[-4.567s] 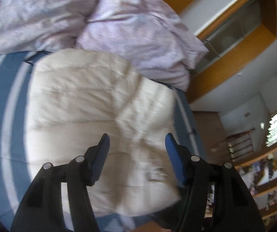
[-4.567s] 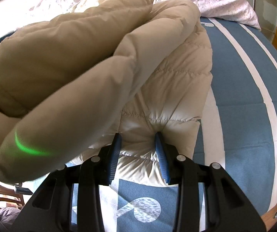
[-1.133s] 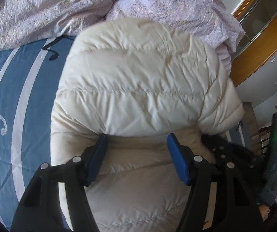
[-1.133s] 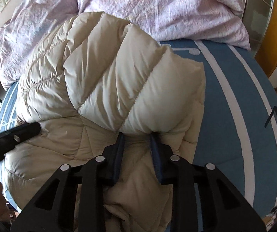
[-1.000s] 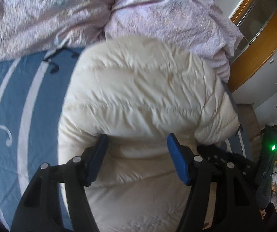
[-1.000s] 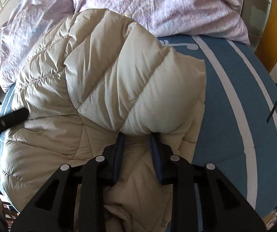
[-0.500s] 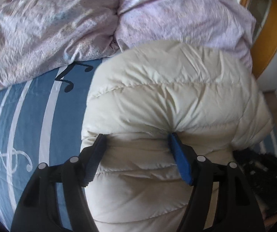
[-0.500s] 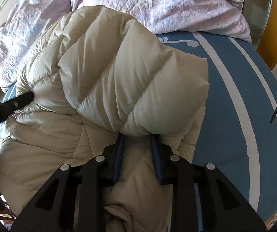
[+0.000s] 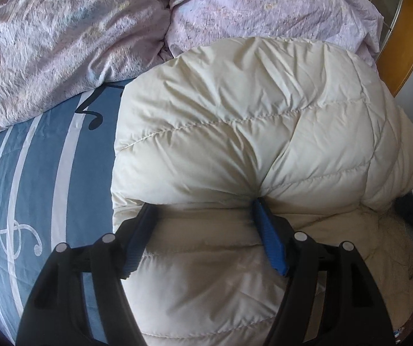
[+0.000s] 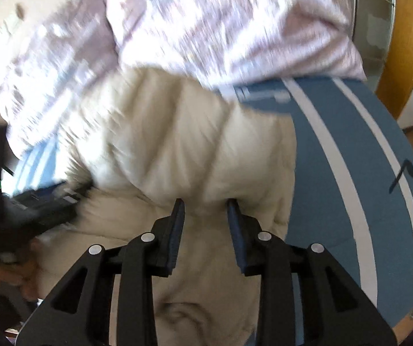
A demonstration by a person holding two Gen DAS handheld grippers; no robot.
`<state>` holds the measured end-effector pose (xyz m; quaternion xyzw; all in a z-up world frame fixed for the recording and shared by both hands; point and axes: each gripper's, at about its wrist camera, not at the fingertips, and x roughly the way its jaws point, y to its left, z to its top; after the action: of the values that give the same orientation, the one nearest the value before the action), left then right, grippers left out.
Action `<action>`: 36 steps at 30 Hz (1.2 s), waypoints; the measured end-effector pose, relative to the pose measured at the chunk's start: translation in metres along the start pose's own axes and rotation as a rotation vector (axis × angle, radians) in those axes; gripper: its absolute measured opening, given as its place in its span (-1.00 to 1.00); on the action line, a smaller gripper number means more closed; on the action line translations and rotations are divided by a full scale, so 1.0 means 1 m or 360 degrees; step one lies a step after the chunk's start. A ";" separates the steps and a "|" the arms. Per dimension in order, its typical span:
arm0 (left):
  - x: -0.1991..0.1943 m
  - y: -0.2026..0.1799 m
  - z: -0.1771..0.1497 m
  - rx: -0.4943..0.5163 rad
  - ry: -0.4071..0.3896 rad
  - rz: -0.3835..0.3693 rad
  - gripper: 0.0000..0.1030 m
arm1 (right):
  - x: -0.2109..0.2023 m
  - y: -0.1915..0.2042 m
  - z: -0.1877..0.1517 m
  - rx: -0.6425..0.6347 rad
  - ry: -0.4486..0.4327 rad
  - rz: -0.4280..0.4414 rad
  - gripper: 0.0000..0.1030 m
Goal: Fold large clothes
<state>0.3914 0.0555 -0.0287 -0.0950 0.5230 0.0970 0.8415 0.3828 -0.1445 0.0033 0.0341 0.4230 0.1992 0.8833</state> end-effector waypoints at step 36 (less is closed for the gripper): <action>0.010 -0.006 0.001 0.0023 -0.0099 -0.0025 0.65 | 0.058 -0.026 -0.012 0.0039 -0.0079 -0.0203 -0.31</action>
<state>0.3980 0.0506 -0.0372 -0.0900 0.4964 0.0896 0.8587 0.4146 -0.1474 -0.0531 0.0228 0.4047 0.1365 0.9039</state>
